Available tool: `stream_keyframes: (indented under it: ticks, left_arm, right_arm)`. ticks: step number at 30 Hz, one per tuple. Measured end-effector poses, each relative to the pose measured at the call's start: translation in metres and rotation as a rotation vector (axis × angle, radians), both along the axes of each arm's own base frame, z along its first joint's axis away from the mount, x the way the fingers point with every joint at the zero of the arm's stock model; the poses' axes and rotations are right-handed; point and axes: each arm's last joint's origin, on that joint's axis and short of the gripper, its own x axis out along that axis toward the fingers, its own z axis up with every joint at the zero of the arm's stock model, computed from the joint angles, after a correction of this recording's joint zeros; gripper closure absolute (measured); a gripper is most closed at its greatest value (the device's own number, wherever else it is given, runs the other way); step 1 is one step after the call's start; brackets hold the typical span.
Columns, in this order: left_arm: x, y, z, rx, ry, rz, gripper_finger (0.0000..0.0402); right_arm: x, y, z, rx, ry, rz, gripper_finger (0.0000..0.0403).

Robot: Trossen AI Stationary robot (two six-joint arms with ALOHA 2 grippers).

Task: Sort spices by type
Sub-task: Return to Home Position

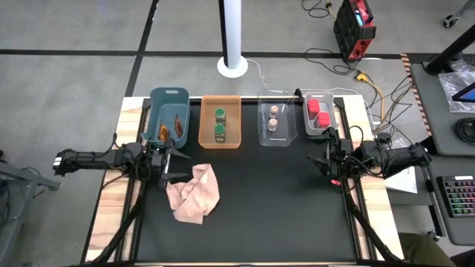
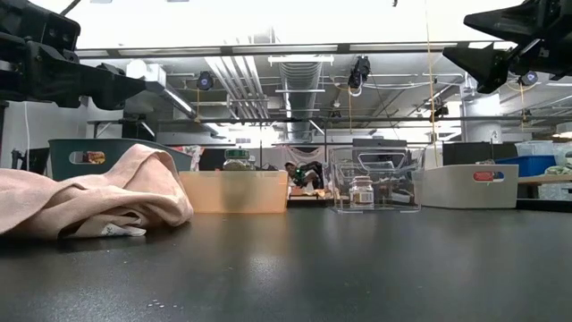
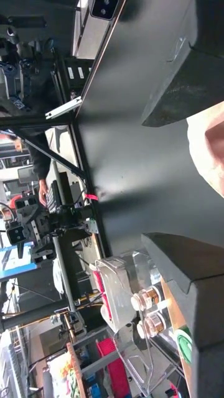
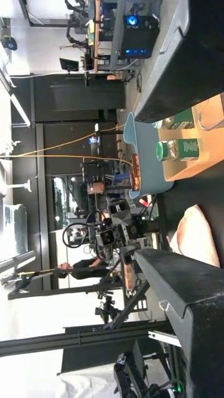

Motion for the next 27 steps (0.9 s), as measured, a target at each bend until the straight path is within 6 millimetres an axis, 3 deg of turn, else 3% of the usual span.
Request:
stream_keyframes:
  ticks: [27]
  left_arm:
    - [0.0, 0.0, 0.0001, 0.0, 0.0, 0.0, 0.0125]
  right_arm:
    - [0.0, 0.0, 0.0, 0.0, 0.0, 0.0, 0.0099]
